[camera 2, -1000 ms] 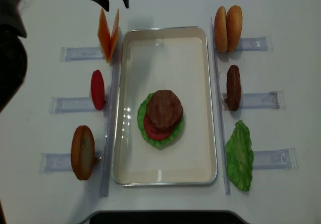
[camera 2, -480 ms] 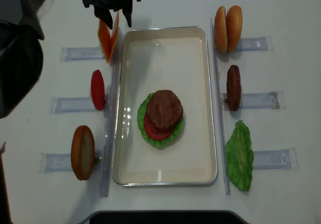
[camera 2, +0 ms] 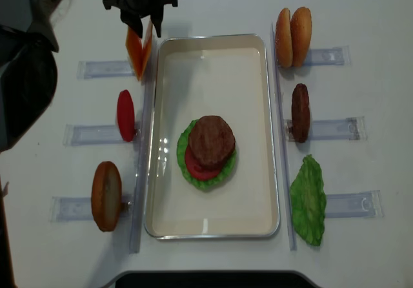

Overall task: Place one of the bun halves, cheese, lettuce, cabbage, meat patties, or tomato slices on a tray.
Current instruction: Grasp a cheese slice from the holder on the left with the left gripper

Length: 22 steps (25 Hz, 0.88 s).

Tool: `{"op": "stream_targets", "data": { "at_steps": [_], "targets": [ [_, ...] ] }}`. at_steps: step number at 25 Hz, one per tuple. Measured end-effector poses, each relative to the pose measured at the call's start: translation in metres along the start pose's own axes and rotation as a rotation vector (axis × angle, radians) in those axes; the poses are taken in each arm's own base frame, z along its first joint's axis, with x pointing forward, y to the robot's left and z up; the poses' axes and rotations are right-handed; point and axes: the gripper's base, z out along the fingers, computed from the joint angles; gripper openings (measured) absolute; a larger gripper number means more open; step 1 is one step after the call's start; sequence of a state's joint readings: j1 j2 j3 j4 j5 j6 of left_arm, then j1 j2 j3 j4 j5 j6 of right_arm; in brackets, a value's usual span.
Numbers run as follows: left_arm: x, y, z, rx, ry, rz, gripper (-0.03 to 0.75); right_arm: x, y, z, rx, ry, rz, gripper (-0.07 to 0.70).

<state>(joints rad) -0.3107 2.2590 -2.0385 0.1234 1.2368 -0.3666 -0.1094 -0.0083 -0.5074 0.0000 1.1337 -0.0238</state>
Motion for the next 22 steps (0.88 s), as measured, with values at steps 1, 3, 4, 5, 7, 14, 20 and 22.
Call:
{"op": "stream_targets", "data": {
  "at_steps": [1, 3, 4, 5, 7, 14, 20, 22],
  "targets": [
    [0.000, 0.000, 0.000, -0.001, 0.000, 0.005, 0.191, 0.000, 0.000, 0.000, 0.000, 0.000, 0.000, 0.539],
    [0.000, 0.000, 0.000, -0.001, 0.000, 0.013, 0.078, 0.000, 0.000, 0.000, 0.000, 0.000, 0.000, 0.539],
    [0.000, 0.000, 0.000, -0.001, 0.000, 0.015, 0.048, 0.000, 0.000, 0.000, 0.000, 0.000, 0.000, 0.539],
    [0.000, 0.000, 0.000, -0.001, 0.000, 0.017, 0.032, 0.000, 0.000, 0.000, 0.000, 0.000, 0.000, 0.539],
    [0.000, 0.000, 0.000, 0.005, 0.002, 0.016, 0.023, 0.000, 0.000, 0.000, 0.000, 0.000, 0.000, 0.539],
    [0.001, -0.002, -0.029, 0.085, -0.032, -0.011, 0.021, 0.000, 0.000, 0.000, 0.000, 0.000, 0.000, 0.539],
    [0.006, 0.002, -0.084, 0.166, -0.125, -0.034, 0.020, 0.000, 0.000, 0.000, 0.000, 0.000, 0.000, 0.539],
    [0.007, 0.002, -0.094, 0.187, -0.136, -0.041, 0.020, 0.000, 0.000, 0.000, 0.000, 0.000, 0.000, 0.539]
  ]
}}
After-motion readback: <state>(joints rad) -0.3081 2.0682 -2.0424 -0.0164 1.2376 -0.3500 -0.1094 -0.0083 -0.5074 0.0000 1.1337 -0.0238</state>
